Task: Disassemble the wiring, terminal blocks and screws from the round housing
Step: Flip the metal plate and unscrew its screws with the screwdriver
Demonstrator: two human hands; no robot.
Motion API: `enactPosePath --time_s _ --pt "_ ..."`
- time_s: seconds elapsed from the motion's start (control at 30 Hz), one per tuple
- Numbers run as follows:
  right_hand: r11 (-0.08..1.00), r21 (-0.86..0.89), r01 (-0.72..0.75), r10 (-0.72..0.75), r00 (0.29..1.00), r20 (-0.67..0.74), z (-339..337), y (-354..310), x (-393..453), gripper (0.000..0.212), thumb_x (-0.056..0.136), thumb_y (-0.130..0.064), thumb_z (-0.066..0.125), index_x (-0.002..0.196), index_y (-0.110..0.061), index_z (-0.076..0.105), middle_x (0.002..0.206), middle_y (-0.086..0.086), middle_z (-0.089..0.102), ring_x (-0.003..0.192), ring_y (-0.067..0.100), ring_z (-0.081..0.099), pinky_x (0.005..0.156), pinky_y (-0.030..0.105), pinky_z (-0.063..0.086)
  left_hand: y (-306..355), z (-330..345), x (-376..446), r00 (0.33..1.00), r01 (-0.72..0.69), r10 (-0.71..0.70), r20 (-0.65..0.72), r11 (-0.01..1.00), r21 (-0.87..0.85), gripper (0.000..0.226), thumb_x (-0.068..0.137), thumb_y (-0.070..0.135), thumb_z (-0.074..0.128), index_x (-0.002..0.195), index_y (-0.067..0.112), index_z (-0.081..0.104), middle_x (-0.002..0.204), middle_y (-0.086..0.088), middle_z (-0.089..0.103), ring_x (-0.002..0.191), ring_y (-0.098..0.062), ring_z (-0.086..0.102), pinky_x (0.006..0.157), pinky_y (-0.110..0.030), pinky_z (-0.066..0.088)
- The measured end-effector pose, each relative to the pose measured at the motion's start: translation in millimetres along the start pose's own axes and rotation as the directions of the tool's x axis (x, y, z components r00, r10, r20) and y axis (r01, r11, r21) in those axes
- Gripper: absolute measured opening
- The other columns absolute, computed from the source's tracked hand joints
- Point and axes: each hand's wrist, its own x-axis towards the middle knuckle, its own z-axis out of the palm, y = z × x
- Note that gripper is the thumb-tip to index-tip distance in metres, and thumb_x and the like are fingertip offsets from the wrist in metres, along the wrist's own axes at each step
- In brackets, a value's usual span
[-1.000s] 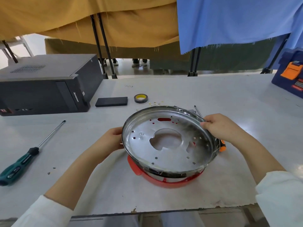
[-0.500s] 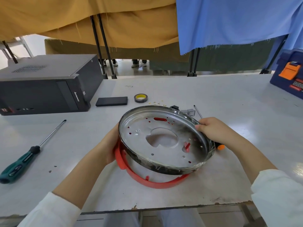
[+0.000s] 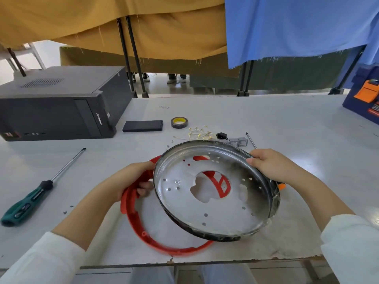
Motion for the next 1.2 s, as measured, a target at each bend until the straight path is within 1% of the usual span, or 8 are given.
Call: enactPosePath --time_s 0.1,0.17,0.3,0.4,0.67,0.93,1.03,1.2 --pt "1.000 -0.005 0.011 -0.011 0.999 0.044 4.1 -1.7 3.0 0.025 0.098 -0.027 0.049 0.074 -0.023 0.053 0.069 -0.002 0.055 0.067 0.013 0.052 0.061 0.029 0.037 4.4 -7.9 1.3 0.988 -0.073 0.112 -0.109 0.949 0.307 0.023 0.093 0.028 0.056 0.088 0.011 0.071 0.081 -0.010 0.068 0.066 -0.023 0.062 0.058 -0.027 0.055" --pt "1.000 -0.009 0.022 -0.021 0.998 0.064 7.8 -3.1 5.6 0.025 0.098 -0.027 0.048 0.073 -0.025 0.050 0.067 -0.004 0.053 0.064 0.011 0.050 0.059 0.028 0.035 7.3 -11.9 5.7 0.966 -0.135 0.235 -0.106 0.811 0.569 0.018 0.094 0.028 0.057 0.102 0.021 0.072 0.097 0.000 0.073 0.090 -0.019 0.068 0.081 -0.027 0.054" --pt "0.987 -0.157 0.023 -0.011 0.997 0.078 8.3 -9.8 9.2 0.016 0.098 -0.035 0.045 0.084 -0.027 0.050 0.078 -0.007 0.057 0.077 0.015 0.055 0.067 0.031 0.041 12.7 -5.7 15.0 0.931 -0.220 0.365 -0.003 0.568 0.793 0.023 0.093 0.015 0.055 0.113 0.019 0.065 0.104 0.005 0.066 0.100 -0.018 0.062 0.083 -0.025 0.044" --pt "0.921 -0.379 0.089 -0.065 0.995 0.076 4.7 -26.6 14.3 0.016 0.092 -0.052 0.047 0.086 -0.037 0.051 0.083 -0.015 0.056 0.080 0.009 0.054 0.061 0.027 0.038 17.6 1.1 23.2 0.894 -0.391 0.430 0.124 0.616 0.684 0.038 0.091 -0.001 0.053 0.119 0.023 0.061 0.108 0.010 0.064 0.103 -0.015 0.061 0.077 -0.012 0.045" --pt "0.935 -0.232 0.268 -0.224 0.954 0.199 25.6 -69.5 59.1 0.036 0.098 -0.046 0.044 0.124 -0.022 0.049 0.115 0.002 0.058 0.104 0.021 0.054 0.081 0.033 0.042 24.5 0.6 35.3 0.857 -0.515 0.421 0.296 0.712 0.478 0.052 0.082 -0.018 0.055 0.120 0.016 0.065 0.105 0.004 0.073 0.096 -0.007 0.067 0.077 -0.018 0.049" --pt "0.893 -0.158 0.421 -0.352 0.873 0.337 46.1 -90.7 80.2 0.019 0.098 -0.042 0.045 0.088 -0.031 0.057 0.087 -0.010 0.057 0.086 0.011 0.051 0.072 0.031 0.040 22.8 2.7 39.4 0.813 -0.581 0.453 0.365 0.665 0.470 0.044 0.082 -0.017 0.059 0.115 0.012 0.065 0.102 0.002 0.071 0.093 -0.005 0.065 0.080 -0.022 0.051" --pt "0.909 -0.103 0.403 -0.360 0.886 0.291 47.2 -87.6 85.2 0.022 0.099 -0.034 0.048 0.079 -0.028 0.056 0.082 -0.018 0.054 0.083 0.011 0.048 0.068 0.026 0.034 20.4 -1.0 40.1 0.817 -0.577 0.460 0.348 0.667 0.471 0.047 0.082 -0.020 0.054 0.116 0.010 0.065 0.102 0.004 0.072 0.093 -0.003 0.065 0.081 -0.022 0.052" --pt "0.948 -0.076 0.309 -0.296 0.944 0.145 19.1 -59.3 87.2 0.022 0.099 -0.026 0.050 0.113 -0.015 0.064 0.107 -0.002 0.064 0.104 0.019 0.055 0.085 0.026 0.038 16.6 2.2 41.7 0.823 -0.567 0.466 0.324 0.667 0.484 0.047 0.088 -0.018 0.047 0.094 0.024 0.067 0.084 0.010 0.074 0.080 0.003 0.064 0.075 -0.013 0.048"
